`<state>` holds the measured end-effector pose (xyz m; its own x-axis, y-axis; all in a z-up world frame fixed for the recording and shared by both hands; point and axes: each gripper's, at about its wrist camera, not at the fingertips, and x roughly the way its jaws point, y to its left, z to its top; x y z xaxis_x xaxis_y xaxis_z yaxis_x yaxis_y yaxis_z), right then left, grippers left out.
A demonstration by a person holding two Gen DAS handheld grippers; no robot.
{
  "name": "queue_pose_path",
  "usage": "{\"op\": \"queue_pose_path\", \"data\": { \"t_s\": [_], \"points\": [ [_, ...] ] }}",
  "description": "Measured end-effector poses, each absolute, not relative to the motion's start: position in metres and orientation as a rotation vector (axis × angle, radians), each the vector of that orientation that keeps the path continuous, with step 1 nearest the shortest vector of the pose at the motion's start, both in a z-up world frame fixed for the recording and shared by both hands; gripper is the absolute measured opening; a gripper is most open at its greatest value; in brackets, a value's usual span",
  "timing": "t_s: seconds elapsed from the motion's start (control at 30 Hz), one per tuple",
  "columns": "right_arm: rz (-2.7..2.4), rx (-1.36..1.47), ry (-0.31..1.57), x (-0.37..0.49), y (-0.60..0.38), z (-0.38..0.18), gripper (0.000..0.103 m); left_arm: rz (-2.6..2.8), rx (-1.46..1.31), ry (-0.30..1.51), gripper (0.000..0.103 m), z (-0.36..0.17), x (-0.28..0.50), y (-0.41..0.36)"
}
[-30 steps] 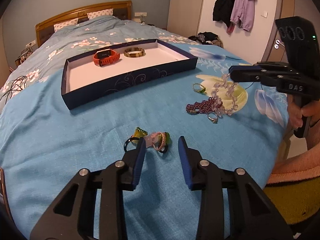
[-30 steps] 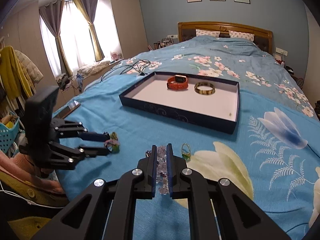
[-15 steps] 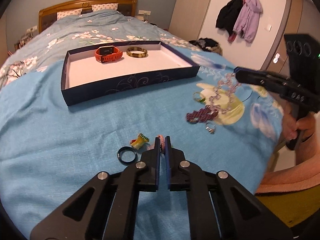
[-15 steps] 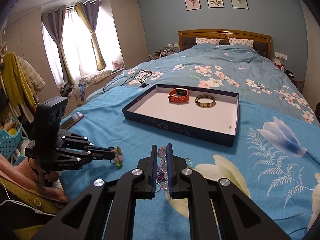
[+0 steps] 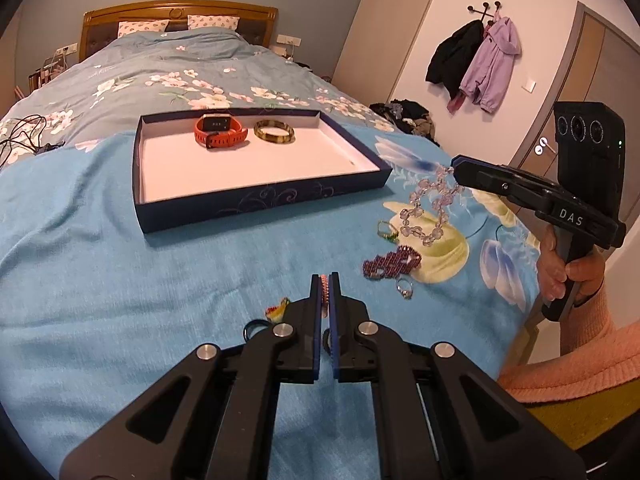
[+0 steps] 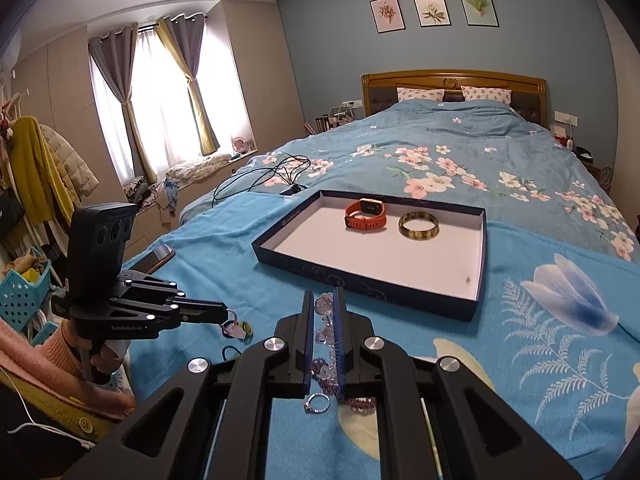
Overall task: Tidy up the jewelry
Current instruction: 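Carry the crystal bracelet in the right tool while the left tool carries the pink charm to the lid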
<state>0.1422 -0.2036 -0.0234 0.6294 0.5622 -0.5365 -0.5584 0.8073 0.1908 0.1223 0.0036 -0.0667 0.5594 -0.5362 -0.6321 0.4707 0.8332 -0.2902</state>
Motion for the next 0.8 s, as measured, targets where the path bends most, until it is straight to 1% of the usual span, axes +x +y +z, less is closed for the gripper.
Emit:
{"op": "queue_pose_path", "data": {
  "t_s": [0.33,0.8],
  "points": [
    [0.643,0.013,0.595,0.159,-0.198,-0.015,0.008,-0.575,-0.088,0.732,0.004,-0.050,0.136,0.007],
    [0.630,0.027,0.562,0.196,-0.190,-0.001,0.008,-0.552,-0.068,0.706,0.004,-0.031,0.177,0.004]
  ]
}}
